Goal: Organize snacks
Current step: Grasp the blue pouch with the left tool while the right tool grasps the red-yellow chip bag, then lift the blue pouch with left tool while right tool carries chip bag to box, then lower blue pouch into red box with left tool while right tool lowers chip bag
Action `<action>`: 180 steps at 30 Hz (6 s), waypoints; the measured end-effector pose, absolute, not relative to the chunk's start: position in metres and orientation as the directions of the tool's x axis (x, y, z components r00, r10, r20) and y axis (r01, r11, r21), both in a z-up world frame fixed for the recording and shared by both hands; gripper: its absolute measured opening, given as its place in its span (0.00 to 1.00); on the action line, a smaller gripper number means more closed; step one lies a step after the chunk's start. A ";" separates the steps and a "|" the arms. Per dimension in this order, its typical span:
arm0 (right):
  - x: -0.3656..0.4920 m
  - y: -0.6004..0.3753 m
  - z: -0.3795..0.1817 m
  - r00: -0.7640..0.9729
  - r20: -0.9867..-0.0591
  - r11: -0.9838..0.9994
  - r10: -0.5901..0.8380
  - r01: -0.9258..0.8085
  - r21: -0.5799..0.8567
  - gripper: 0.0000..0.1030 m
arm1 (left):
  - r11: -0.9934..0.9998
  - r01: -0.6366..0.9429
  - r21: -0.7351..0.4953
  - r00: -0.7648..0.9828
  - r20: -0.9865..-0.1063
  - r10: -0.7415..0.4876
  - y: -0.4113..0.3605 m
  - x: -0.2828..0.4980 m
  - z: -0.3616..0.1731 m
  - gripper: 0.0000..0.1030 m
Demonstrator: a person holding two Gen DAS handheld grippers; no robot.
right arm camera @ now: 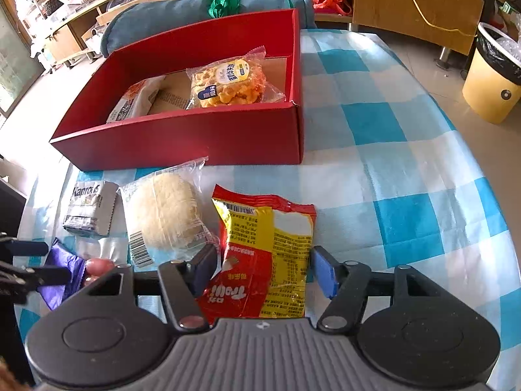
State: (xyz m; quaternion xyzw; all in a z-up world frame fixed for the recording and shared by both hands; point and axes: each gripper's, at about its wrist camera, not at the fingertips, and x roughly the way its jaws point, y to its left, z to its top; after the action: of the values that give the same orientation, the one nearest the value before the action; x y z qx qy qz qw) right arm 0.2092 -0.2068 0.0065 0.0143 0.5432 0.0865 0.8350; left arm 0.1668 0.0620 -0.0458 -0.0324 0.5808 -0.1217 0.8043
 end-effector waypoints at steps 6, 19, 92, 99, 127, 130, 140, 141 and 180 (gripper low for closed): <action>0.209 -0.208 0.006 0.392 -0.905 0.984 0.167 -0.121 0.129 0.57 | 0.977 0.144 -0.155 0.283 -0.940 -0.190 0.055 0.170 -0.058 0.96; 0.210 -0.209 0.005 0.379 -0.911 0.985 0.163 -0.117 0.127 0.58 | 0.981 0.170 -0.091 0.287 -0.948 -0.138 0.046 0.158 -0.060 0.92; 0.196 -0.203 0.050 0.499 -0.854 0.984 0.149 -0.157 0.080 0.47 | 0.949 0.141 -0.284 0.392 -0.864 -0.316 0.036 0.168 -0.012 0.74; 0.199 -0.192 0.060 0.522 -0.831 0.976 0.191 -0.194 0.102 0.47 | 0.948 0.131 -0.291 0.414 -0.853 -0.319 0.034 0.175 -0.004 0.74; 0.241 -0.181 0.083 0.592 -0.768 0.967 0.247 -0.205 0.153 0.47 | 0.943 0.122 -0.311 0.532 -0.781 -0.326 0.017 0.230 0.038 0.74; 0.247 -0.180 0.084 0.595 -0.765 0.967 0.247 -0.203 0.154 0.47 | 0.945 0.114 -0.305 0.537 -0.782 -0.317 0.018 0.236 0.039 0.74; 0.264 -0.181 0.083 0.606 -0.759 0.970 0.239 -0.187 0.156 0.47 | 0.956 0.097 -0.277 0.555 -0.782 -0.283 0.019 0.251 0.040 0.74; 0.266 -0.181 0.084 0.607 -0.758 0.970 0.239 -0.186 0.157 0.47 | 0.957 0.095 -0.275 0.557 -0.782 -0.280 0.019 0.253 0.040 0.74; 0.319 -0.171 0.046 0.586 -0.788 0.977 0.190 -0.194 0.091 0.47 | 0.979 0.046 -0.198 0.522 -0.831 -0.192 0.012 0.306 0.006 0.74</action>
State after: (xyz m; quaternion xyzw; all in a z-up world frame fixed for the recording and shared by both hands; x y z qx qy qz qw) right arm 0.3189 -0.1713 0.0455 -0.0022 0.4423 0.1077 0.8904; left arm 0.3059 0.0116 0.0057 -0.0756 0.4842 -0.0684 0.8690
